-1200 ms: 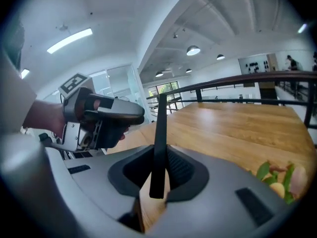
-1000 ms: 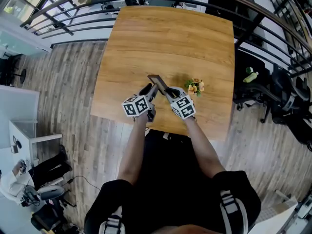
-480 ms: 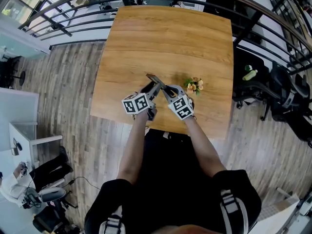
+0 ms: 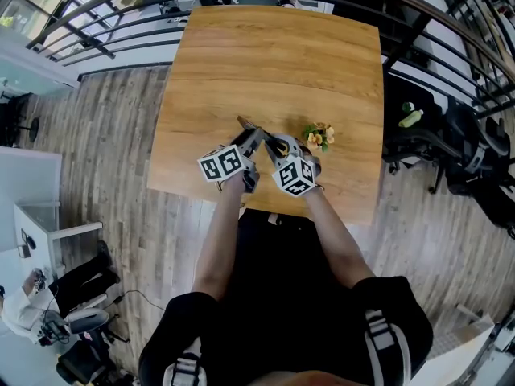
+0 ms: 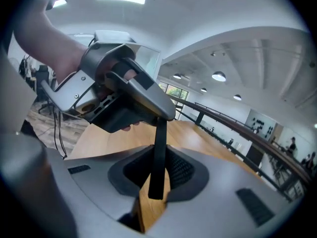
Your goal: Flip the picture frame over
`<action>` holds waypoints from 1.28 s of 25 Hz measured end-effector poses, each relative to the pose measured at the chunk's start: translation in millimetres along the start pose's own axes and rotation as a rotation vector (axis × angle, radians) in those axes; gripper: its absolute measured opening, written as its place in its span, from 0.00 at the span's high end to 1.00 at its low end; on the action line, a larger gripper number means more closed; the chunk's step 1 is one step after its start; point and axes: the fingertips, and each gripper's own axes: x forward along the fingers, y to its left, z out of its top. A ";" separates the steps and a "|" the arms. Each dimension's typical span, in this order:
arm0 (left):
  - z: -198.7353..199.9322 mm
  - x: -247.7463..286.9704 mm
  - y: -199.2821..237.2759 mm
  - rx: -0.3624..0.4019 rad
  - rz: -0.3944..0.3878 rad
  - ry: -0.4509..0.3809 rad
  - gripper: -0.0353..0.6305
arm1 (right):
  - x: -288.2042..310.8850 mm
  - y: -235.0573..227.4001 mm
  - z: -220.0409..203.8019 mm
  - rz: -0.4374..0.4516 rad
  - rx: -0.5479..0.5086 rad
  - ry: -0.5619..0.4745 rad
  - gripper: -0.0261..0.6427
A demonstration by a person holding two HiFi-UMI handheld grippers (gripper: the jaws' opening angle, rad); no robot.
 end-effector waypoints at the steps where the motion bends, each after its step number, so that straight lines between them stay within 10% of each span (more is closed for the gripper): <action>1: -0.2 0.1 1.2 -0.020 0.004 0.003 0.66 | -0.2 0.2 1.5 -0.013 -0.044 0.003 0.85; 16: -1.1 -0.2 21.0 -0.235 0.043 -0.030 0.68 | 3.0 11.3 9.4 -0.090 -0.377 0.037 0.85; 32: 1.9 -6.7 19.0 -0.354 -0.055 -0.102 0.82 | -0.2 30.1 11.0 0.032 -0.214 -0.036 0.72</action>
